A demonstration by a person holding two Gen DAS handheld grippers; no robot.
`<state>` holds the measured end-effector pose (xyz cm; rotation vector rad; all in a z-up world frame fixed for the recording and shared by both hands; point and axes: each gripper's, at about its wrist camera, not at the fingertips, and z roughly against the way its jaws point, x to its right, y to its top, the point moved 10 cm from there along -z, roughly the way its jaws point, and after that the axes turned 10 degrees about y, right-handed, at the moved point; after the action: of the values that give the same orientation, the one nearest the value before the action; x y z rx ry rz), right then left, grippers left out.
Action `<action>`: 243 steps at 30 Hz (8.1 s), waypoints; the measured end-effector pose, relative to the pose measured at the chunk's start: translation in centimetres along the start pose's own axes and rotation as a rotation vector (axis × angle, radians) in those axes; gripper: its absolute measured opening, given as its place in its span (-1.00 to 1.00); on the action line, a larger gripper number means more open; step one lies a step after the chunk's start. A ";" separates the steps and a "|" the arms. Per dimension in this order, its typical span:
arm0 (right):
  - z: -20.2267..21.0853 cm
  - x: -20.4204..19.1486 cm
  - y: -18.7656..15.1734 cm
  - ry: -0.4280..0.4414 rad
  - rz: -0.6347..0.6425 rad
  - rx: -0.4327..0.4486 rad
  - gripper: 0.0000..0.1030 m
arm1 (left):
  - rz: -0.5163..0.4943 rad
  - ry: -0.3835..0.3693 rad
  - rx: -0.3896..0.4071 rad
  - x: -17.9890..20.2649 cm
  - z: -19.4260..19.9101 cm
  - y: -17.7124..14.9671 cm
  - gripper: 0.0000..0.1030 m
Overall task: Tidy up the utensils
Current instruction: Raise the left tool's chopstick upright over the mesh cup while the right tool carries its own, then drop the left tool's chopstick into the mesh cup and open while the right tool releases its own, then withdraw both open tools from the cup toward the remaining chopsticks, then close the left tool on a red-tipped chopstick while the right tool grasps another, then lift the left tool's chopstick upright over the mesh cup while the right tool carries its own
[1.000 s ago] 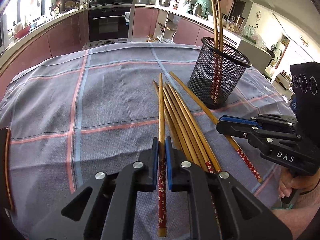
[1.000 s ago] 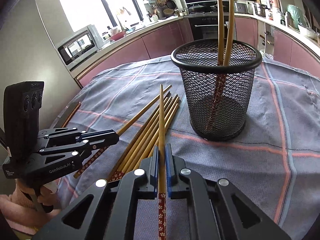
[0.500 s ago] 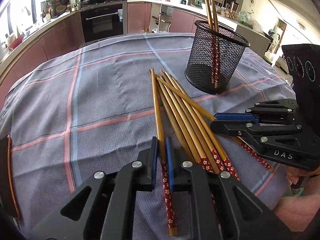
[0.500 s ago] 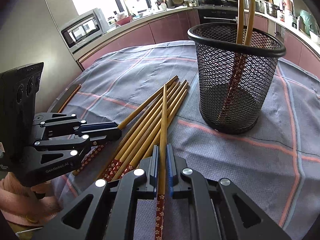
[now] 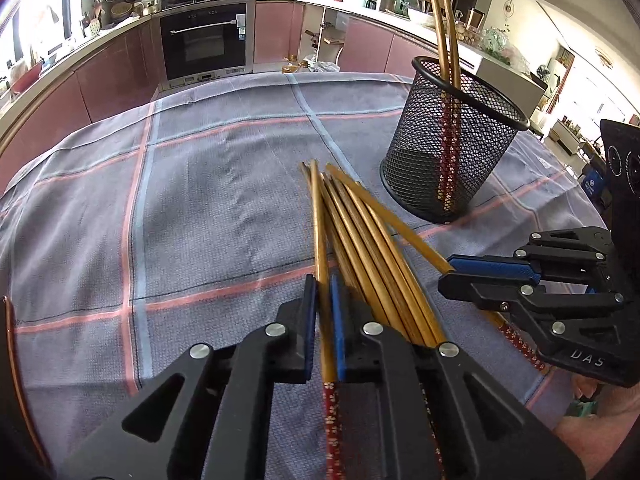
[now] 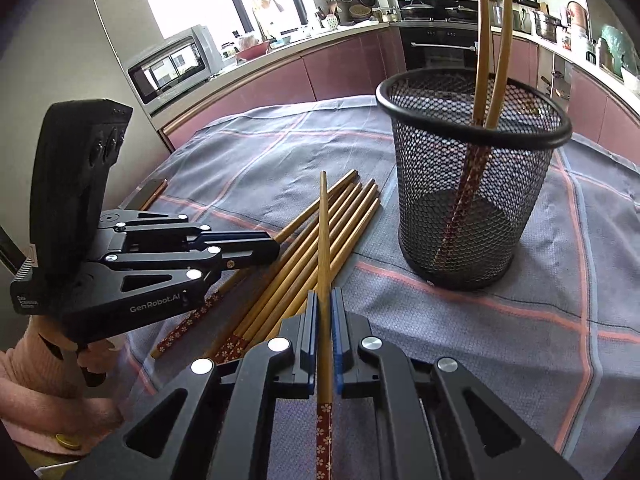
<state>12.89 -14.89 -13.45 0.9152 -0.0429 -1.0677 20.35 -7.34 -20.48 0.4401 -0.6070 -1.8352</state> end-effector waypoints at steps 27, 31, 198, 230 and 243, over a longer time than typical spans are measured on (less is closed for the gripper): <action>11.0 0.1 8.0 0.054 0.041 0.319 -0.88 | 0.055 -0.228 0.360 1.2 16.1 9.5 -0.85; 12.3 0.5 9.8 0.025 0.063 0.368 -0.88 | 0.055 -0.238 0.393 2.0 16.8 11.6 -0.85; -0.2 0.2 -1.5 0.009 -0.068 -0.018 -0.87 | 0.044 -0.067 0.037 1.7 3.2 -4.3 -0.85; 1.0 0.0 0.1 0.008 0.000 0.006 -0.89 | 0.003 -0.103 0.014 2.2 0.9 0.7 -0.85; 6.3 -0.6 2.9 0.013 0.024 0.151 -0.89 | 0.030 -0.155 0.183 1.4 8.6 3.3 -0.86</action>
<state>11.94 -17.89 -7.26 1.0554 -0.1248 -1.0465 17.54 -7.90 -11.63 0.4089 -0.8876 -1.8036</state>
